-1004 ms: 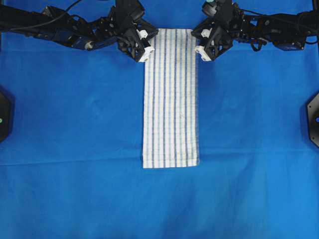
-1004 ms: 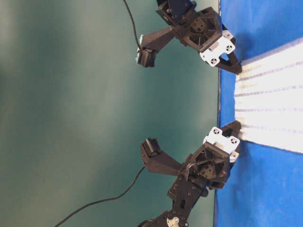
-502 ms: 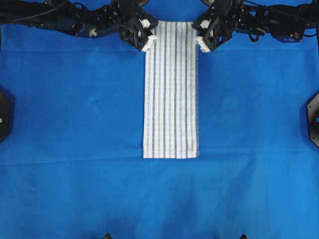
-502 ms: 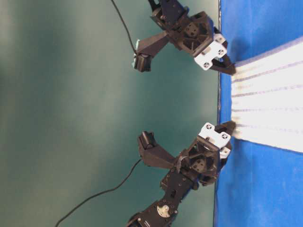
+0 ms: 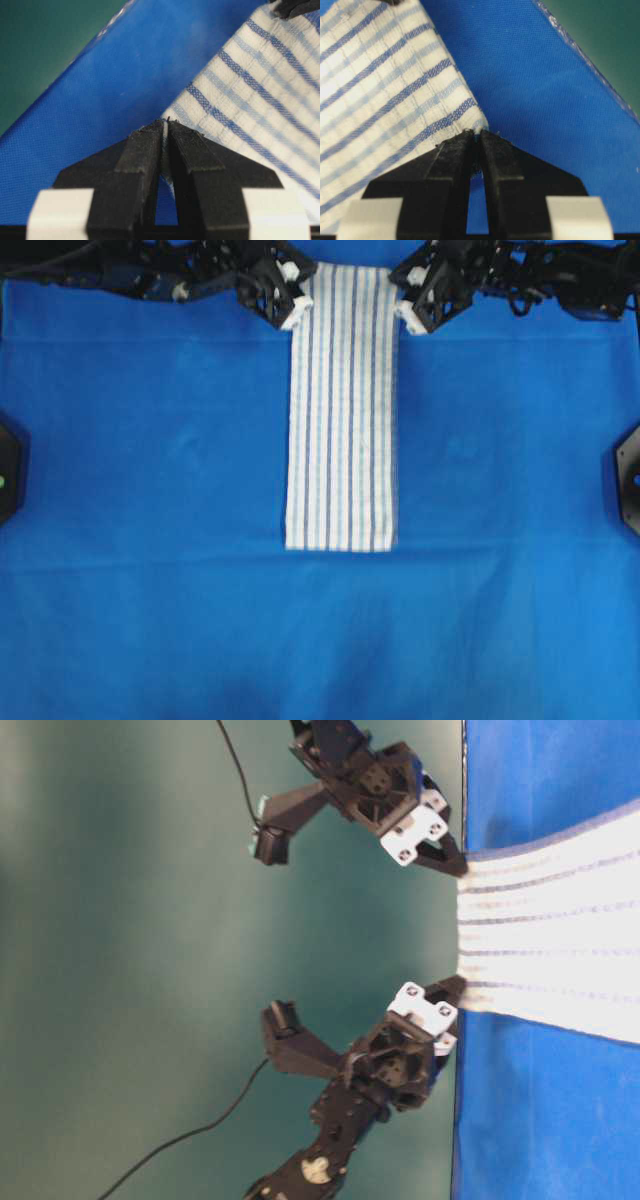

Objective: Fold the blue towel.
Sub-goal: 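Fold the far end toward the near end with both grippers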

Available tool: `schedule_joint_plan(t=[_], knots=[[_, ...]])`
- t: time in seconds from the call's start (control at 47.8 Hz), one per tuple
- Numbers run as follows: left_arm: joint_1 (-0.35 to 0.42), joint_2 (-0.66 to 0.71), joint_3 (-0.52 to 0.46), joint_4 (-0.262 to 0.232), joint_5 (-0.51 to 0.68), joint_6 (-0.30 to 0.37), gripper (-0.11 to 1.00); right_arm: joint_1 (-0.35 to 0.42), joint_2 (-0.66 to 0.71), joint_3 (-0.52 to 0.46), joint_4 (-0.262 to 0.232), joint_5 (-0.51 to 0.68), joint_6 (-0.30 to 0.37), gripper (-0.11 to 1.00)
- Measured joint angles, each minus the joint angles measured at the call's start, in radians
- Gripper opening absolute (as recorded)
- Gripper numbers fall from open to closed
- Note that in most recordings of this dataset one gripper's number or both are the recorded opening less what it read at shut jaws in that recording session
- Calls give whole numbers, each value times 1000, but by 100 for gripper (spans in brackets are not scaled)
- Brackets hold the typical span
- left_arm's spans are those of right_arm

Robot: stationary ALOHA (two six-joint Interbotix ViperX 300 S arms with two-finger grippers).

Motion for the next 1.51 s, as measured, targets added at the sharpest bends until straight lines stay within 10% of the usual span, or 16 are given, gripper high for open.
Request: schedule_joint_plan(t=[0.606, 1.15, 1.506], knots=[[-284, -199, 206, 0, 12, -25, 2, 301, -235, 218, 103, 6, 0, 8], [-601, -232, 232, -5, 48, -25, 2, 612, -241, 235, 221, 66, 0, 8], [-676, -232, 232, -5, 114, -25, 2, 709, -221, 219, 270, 66, 0, 8]])
